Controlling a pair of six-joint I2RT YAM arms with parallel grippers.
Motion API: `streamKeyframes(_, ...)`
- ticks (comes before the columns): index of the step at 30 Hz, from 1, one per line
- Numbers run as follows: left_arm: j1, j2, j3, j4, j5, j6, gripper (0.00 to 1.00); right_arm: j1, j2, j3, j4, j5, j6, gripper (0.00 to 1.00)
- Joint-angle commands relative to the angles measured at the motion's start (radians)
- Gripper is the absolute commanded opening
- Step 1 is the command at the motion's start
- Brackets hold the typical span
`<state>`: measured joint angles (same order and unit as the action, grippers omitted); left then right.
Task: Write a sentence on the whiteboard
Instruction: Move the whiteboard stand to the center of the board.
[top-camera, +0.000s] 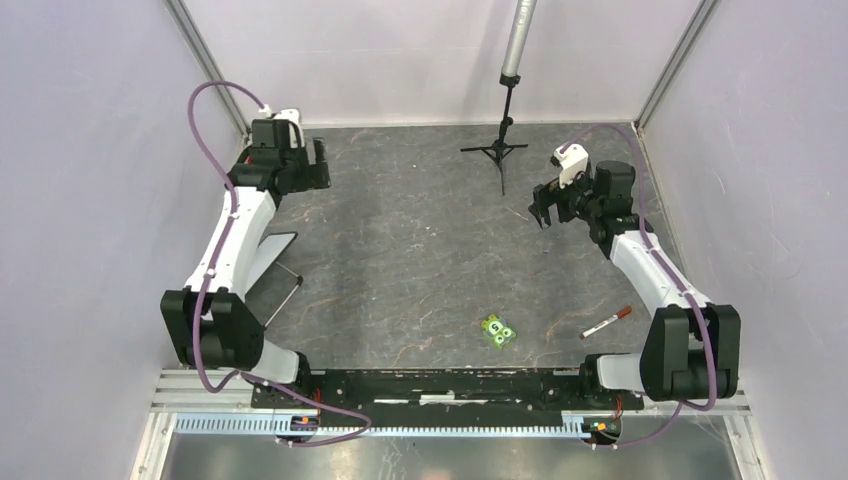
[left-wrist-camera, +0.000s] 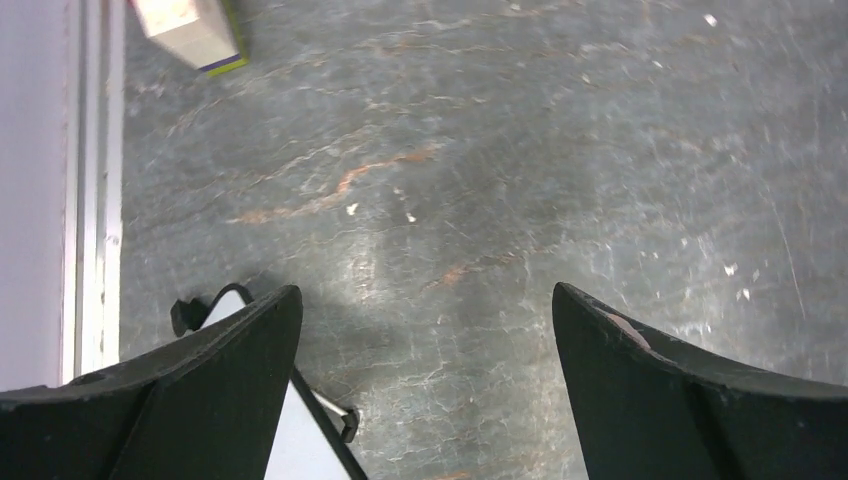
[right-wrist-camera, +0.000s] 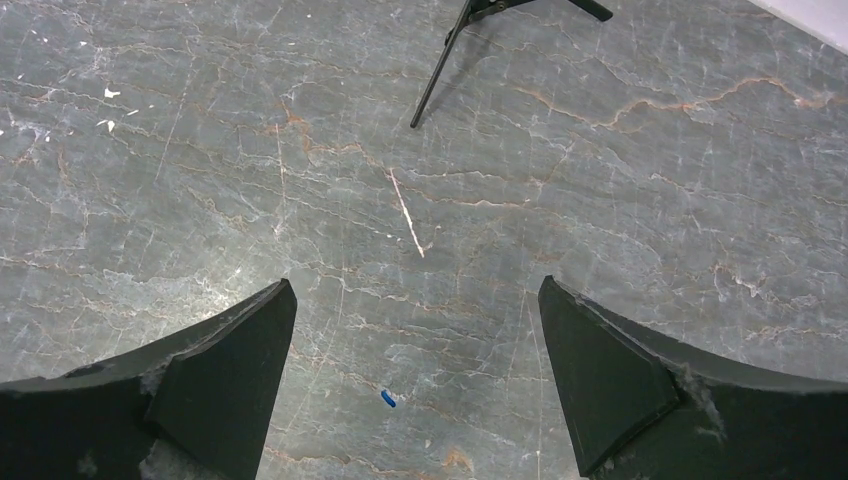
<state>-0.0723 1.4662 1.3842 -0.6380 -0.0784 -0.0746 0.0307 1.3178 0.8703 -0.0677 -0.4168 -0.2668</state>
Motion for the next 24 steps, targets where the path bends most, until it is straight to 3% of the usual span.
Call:
streamKeyframes(1,0.11,-0.044,-0.021,0.056,-0.077,-0.186,1.0,-0.001,0.013,0.006,0.025,0.008,-0.005,0.97)
streamKeyframes(10,0.242,-0.002,-0.077,0.011,-0.385,-0.43,1.0,-0.001,0.032,0.011,0.016,-0.004,-0.008,0.97)
streamKeyframes(16,0.379,0.104,-0.086,-0.008,-0.299,-0.547,0.94,-0.001,0.035,0.013,0.011,-0.008,-0.006,0.97)
streamKeyframes(24,0.404,0.209,-0.127,0.02,-0.331,-0.624,0.91,-0.001,0.046,0.018,0.003,-0.014,-0.009,0.97)
